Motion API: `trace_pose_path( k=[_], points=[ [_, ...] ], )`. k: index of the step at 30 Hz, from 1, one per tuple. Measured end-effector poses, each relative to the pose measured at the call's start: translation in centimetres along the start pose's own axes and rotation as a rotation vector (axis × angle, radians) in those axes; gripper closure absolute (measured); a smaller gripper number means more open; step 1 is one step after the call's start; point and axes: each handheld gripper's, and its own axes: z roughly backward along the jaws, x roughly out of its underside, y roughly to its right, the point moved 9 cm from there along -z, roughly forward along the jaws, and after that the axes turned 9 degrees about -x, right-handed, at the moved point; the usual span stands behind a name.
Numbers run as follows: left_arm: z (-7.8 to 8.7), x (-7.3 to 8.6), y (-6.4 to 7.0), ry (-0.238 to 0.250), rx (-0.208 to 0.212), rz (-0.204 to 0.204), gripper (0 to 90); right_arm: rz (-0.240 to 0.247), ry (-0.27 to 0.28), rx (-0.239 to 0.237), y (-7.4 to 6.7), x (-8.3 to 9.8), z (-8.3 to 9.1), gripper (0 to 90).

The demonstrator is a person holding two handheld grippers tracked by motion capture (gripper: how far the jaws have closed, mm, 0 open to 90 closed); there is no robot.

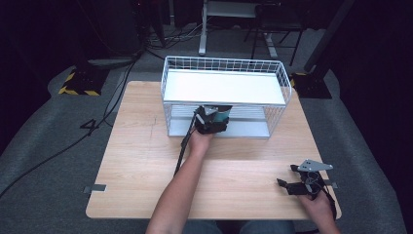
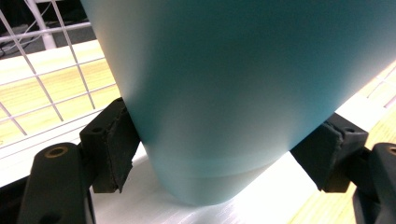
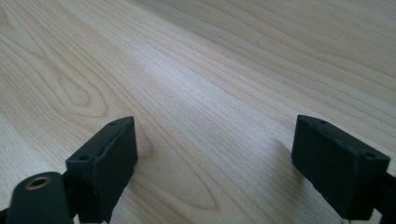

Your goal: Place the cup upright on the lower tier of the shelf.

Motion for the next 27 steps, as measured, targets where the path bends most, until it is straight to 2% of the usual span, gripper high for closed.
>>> trace_pose_path(
  k=[7, 12, 17, 27],
  points=[
    [-0.5, 0.4, 0.1, -0.024, 0.009, 0.007, 22.5, -0.001, 0.000, 0.000, 0.0, 0.0, 0.0, 14.6],
    [-1.0, 1.0, -0.2, -0.057, -0.003, 0.024, 22.4, -0.001, 0.000, 0.000, 0.0, 0.0, 0.0, 14.6],
    [-1.0, 1.1, -0.2, -0.059, -0.012, 0.003, 22.4, 0.000, 0.000, 0.000, 0.0, 0.0, 0.0, 14.6],
    [-1.0, 1.1, -0.2, -0.058, -0.014, 0.004, 22.2, -0.001, 0.000, 0.000, 0.0, 0.0, 0.0, 14.6]
  ],
)
